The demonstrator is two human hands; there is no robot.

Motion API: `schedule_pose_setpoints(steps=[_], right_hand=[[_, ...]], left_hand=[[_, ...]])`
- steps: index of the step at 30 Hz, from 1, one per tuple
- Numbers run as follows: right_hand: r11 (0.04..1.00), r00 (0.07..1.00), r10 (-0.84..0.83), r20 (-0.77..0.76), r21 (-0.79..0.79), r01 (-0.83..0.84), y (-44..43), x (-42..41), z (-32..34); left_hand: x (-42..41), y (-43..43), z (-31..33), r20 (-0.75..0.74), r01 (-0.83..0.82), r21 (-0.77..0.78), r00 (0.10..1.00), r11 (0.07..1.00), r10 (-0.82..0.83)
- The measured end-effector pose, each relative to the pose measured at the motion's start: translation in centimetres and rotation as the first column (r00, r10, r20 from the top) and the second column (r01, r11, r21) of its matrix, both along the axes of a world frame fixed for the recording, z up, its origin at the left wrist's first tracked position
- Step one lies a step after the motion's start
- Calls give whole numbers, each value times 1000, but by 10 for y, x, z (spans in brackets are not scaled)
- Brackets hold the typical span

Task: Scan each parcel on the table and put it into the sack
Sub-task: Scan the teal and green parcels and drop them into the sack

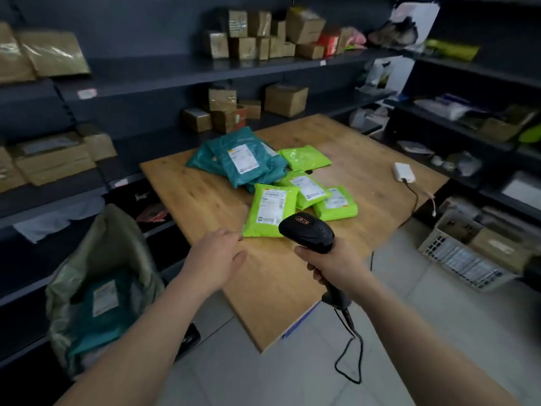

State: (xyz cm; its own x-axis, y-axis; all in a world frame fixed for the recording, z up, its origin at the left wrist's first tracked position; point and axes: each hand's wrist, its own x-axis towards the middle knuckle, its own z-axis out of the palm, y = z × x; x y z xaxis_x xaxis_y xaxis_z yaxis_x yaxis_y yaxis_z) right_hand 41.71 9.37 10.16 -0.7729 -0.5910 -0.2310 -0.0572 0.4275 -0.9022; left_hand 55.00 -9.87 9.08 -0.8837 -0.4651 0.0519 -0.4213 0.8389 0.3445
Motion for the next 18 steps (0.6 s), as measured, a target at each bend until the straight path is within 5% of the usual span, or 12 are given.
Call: schedule_pose_setpoints(steps=[18], right_hand=[[997, 995, 74, -67, -8, -75, -47, -282, 36]], left_hand=[[-251, -29, 6, -16, -177, -22, 984, 984, 177]])
